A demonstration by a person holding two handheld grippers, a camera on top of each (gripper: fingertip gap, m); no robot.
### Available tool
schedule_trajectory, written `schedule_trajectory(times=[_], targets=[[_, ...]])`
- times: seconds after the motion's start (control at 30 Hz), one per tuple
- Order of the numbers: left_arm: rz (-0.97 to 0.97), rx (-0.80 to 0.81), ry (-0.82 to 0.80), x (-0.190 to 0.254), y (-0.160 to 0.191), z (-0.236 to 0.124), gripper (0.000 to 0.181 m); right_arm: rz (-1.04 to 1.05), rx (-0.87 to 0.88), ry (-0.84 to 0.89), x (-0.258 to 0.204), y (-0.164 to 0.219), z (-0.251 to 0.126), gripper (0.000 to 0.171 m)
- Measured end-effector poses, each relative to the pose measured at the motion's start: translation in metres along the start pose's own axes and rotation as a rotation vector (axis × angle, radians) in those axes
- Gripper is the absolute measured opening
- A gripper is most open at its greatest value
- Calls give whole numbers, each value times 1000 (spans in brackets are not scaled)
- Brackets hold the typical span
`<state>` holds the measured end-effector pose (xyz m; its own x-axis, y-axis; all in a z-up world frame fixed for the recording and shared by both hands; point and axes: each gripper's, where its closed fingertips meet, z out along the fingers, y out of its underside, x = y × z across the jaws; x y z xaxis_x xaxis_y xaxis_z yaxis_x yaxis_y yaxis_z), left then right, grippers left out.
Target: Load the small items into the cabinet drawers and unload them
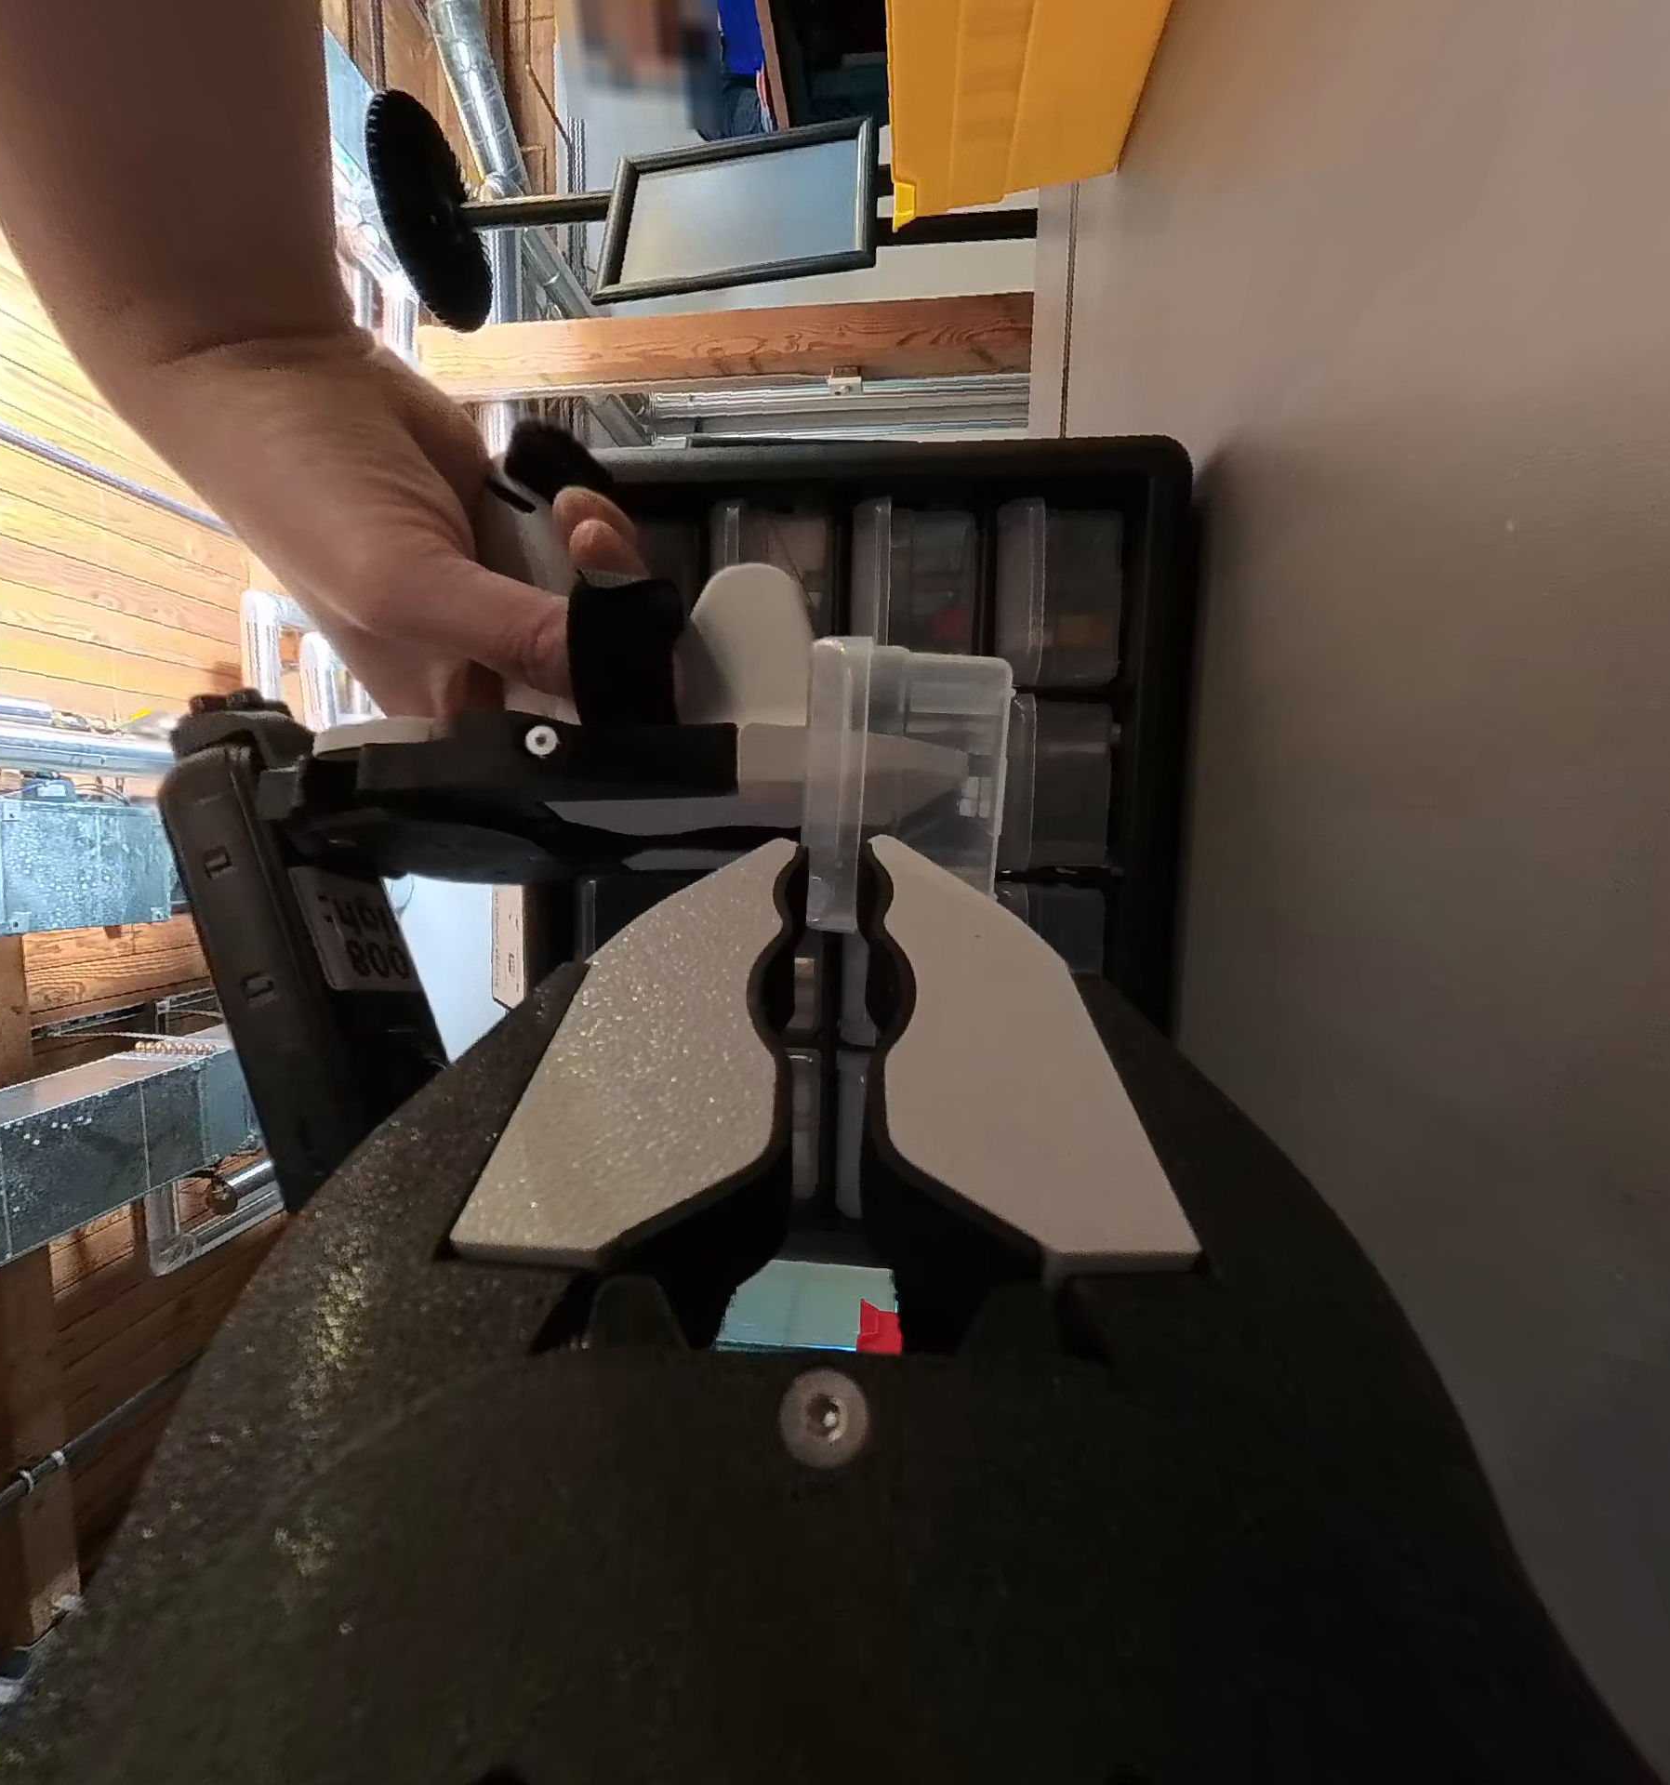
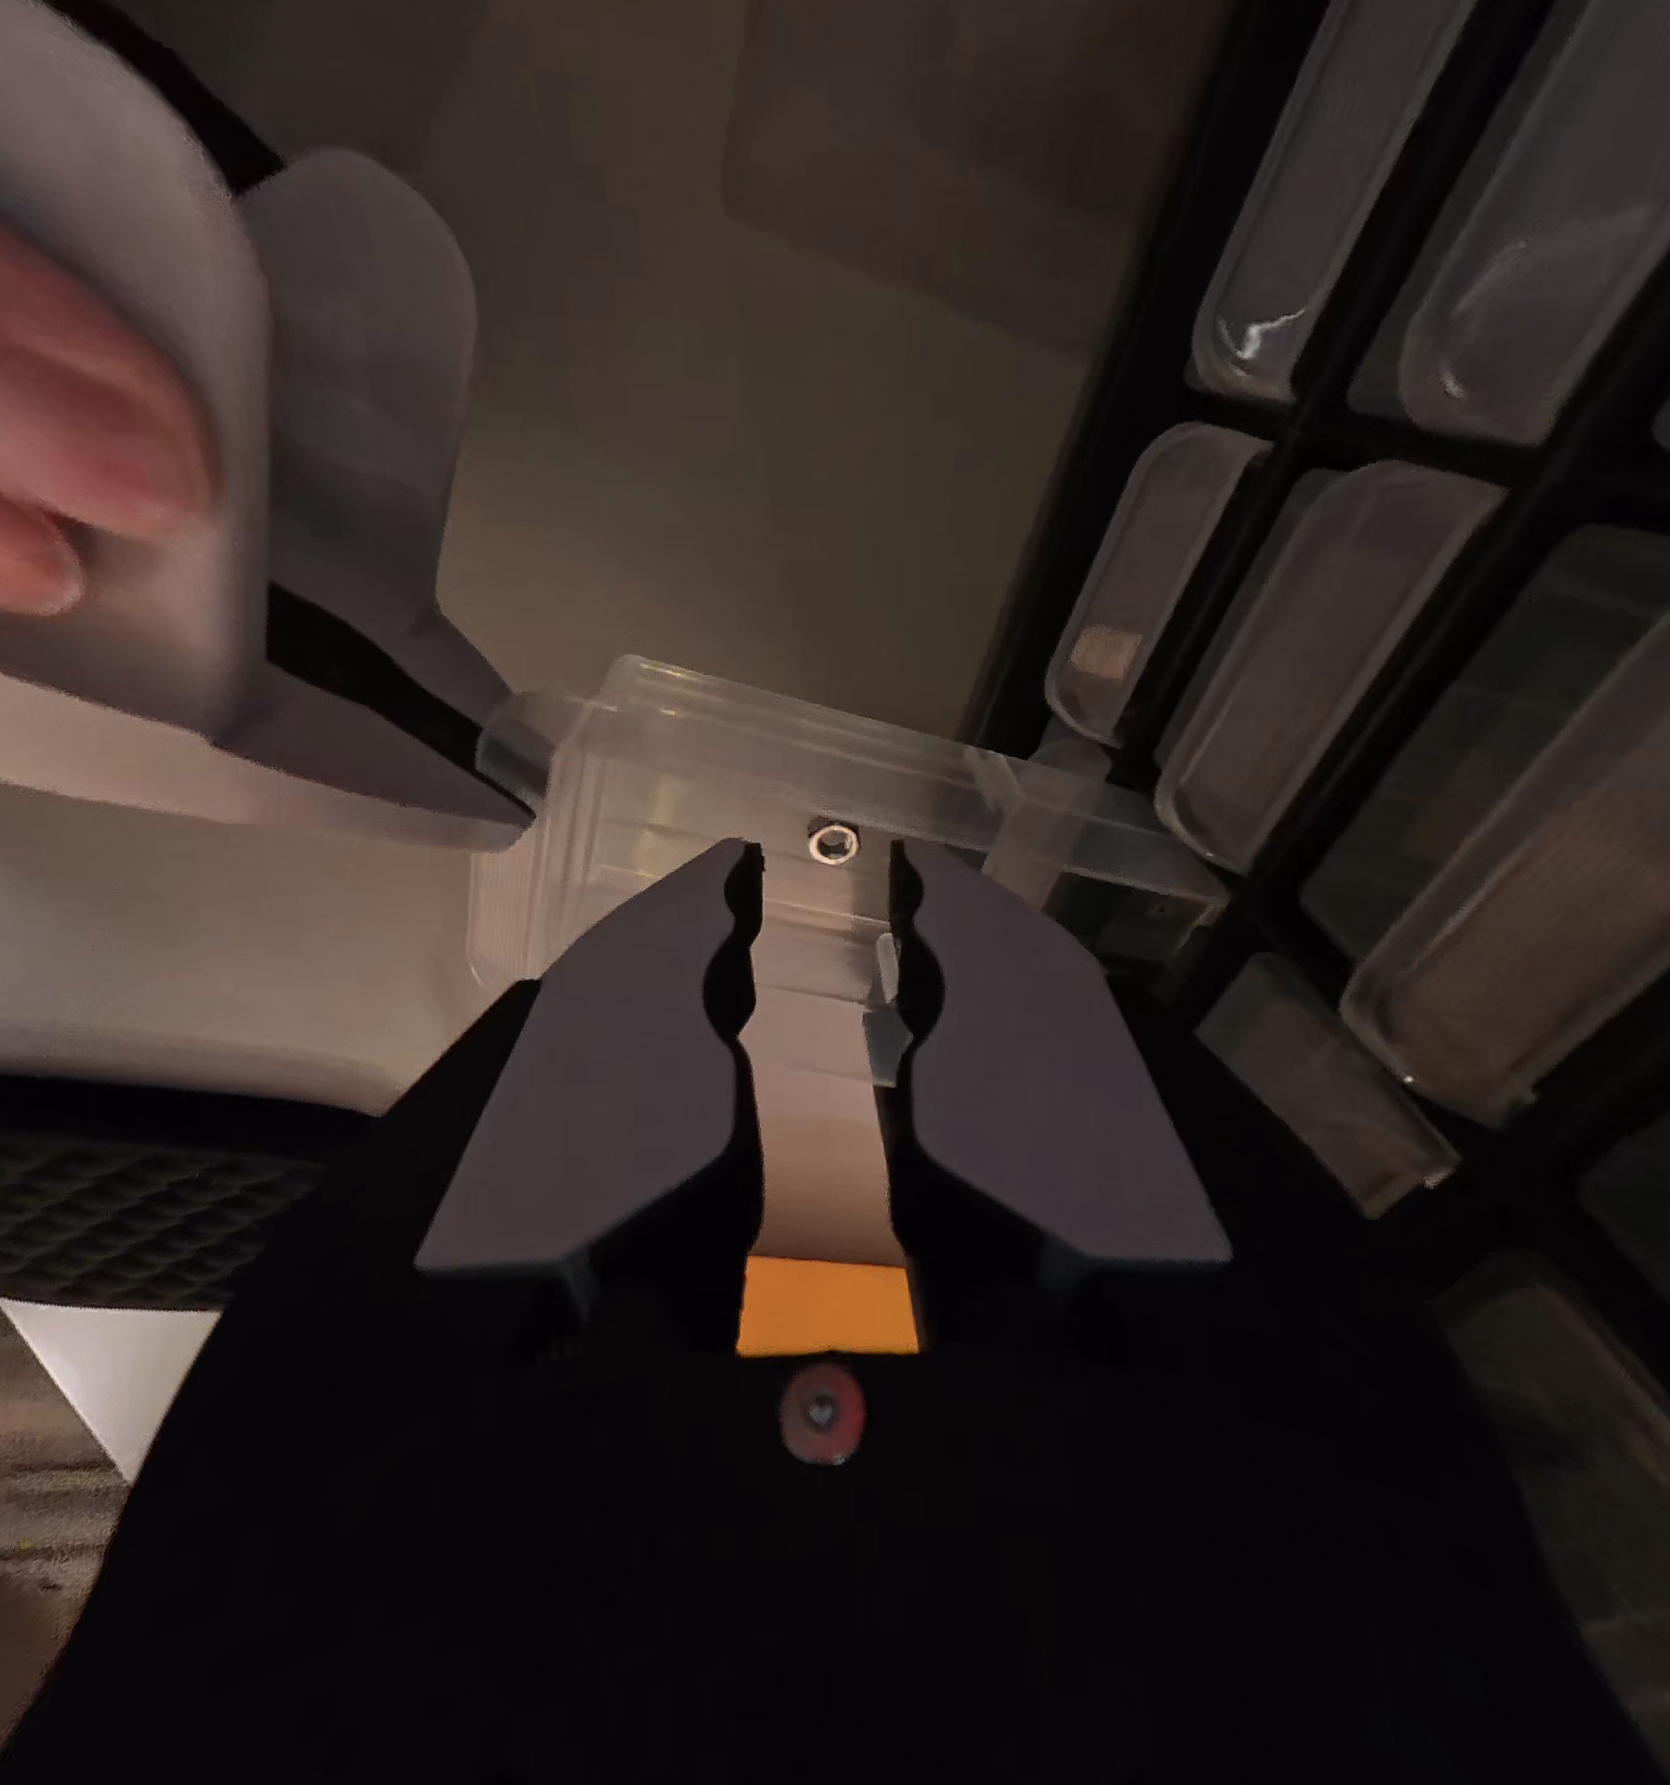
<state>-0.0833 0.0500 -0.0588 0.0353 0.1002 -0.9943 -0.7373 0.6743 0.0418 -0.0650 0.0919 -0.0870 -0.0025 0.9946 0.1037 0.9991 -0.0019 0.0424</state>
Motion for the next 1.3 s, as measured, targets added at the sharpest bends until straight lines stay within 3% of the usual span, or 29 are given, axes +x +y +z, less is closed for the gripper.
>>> schedule_trajectory(times=[0.6, 1.3], targets=[[-2, 2, 5, 0, 0, -1, 9, -49, -159, -21, 3, 3, 5, 21], [7, 9, 14, 4, -3, -1, 9, -17, -66, -18, 0, 0, 8, 12]])
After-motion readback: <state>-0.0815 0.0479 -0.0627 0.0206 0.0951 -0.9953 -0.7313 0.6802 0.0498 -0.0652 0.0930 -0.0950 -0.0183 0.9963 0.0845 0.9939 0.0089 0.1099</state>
